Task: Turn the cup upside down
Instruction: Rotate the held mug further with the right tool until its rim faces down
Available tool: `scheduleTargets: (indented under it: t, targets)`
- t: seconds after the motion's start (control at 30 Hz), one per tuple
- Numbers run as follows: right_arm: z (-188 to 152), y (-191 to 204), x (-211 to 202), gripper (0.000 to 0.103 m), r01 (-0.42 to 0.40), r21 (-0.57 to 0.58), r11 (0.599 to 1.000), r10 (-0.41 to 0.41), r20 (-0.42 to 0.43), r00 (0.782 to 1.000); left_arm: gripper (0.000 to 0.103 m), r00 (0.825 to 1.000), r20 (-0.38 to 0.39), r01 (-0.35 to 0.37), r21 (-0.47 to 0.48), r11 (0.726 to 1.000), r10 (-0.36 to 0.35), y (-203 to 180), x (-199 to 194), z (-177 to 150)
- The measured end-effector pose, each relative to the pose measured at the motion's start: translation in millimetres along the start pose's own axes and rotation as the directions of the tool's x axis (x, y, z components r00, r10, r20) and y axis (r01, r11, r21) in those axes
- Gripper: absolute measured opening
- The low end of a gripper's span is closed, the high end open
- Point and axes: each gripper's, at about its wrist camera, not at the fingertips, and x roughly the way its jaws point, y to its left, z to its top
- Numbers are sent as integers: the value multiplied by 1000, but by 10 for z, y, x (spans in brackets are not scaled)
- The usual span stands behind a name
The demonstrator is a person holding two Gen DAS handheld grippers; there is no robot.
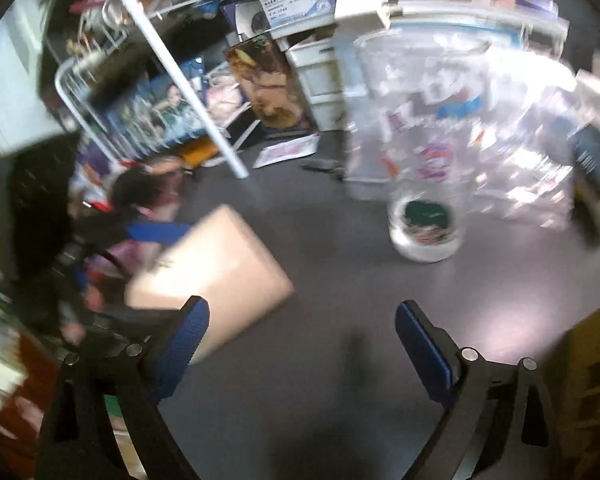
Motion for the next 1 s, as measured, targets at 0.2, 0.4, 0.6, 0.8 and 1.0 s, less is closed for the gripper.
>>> scheduleTargets:
  t: [0.2,0.4,0.6,0.8,1.0]
  targets:
    - [101,-118,238,94,-188,229,955,206,-53,977,89,999,-42,14,-31,999,-15,84,95,-16]
    - [173,-71,555,94,-271,346,898,314,-73,947,89,996,-85,33,-85,996,-41,134,196,-20]
    - [245,38,764,96,-274,368,888,328,-91,940,82,995,-86,46,-87,995,-54,102,225,-19]
    - [261,25,787,96,-255,374,892,307,-86,948,82,997,-65,42,-91,995,-48,122,227,-16]
    - [248,83,769,94,-210,364,907,246,-55,968,82,999,-32,26,-86,996,-29,91,224,-27]
